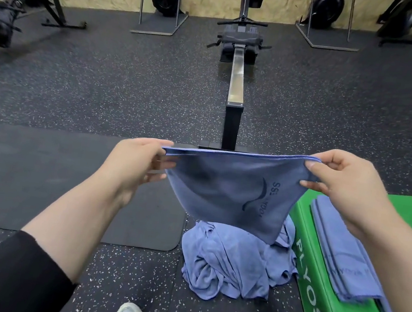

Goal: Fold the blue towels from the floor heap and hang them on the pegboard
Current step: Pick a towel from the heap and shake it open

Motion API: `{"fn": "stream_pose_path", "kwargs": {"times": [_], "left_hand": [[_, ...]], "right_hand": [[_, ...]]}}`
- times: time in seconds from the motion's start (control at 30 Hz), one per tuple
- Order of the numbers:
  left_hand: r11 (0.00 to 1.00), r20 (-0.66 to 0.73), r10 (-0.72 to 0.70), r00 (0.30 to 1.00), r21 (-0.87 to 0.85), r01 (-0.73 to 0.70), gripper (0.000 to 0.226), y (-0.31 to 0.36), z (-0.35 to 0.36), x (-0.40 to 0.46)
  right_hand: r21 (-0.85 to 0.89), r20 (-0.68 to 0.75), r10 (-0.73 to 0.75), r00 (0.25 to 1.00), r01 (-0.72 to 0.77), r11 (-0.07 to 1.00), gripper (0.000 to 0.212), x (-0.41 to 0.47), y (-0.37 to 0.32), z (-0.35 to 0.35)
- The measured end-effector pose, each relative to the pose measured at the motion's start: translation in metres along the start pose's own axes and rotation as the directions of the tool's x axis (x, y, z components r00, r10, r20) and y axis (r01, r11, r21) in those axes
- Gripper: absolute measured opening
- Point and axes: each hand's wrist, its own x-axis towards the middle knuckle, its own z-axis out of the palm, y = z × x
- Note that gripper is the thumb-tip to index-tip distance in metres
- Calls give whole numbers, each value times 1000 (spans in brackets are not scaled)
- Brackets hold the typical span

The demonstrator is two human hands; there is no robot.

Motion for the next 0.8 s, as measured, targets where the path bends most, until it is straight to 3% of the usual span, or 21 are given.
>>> {"fn": "stream_pose_path", "kwargs": {"times": [0.13, 0.23, 0.3, 0.43, 0.67, 0.8], "left_hand": [[970, 81, 108, 991, 210, -123, 28, -6, -5, -1], [927, 65, 186, 980, 319, -197, 19, -7, -7, -2], [928, 48, 219, 975, 297, -223, 10, -8, -9, 0], [924, 5, 268, 963, 281, -259, 19, -7, -13, 4], [884, -43, 333, 942, 361, -296, 25, -11, -15, 6], [868, -20, 404, 915, 323, -376, 35, -8, -10, 4]], "right_hand": [[-1, -17, 18, 1000, -18, 1000, 12, -1, 2, -1], [0, -41, 22, 999, -22, 1000, 8, -1, 0, -2], [-25, -80, 19, 997, -21, 999, 10, -1, 0, -1], [-68, -185, -9, 983, -4, 998, 16, -1, -3, 0], [-104, -148, 24, 989, -40, 994, 17, -2, -2, -2], [-242, -142, 13, 990, -48, 969, 19, -2, 1, -4]]}}
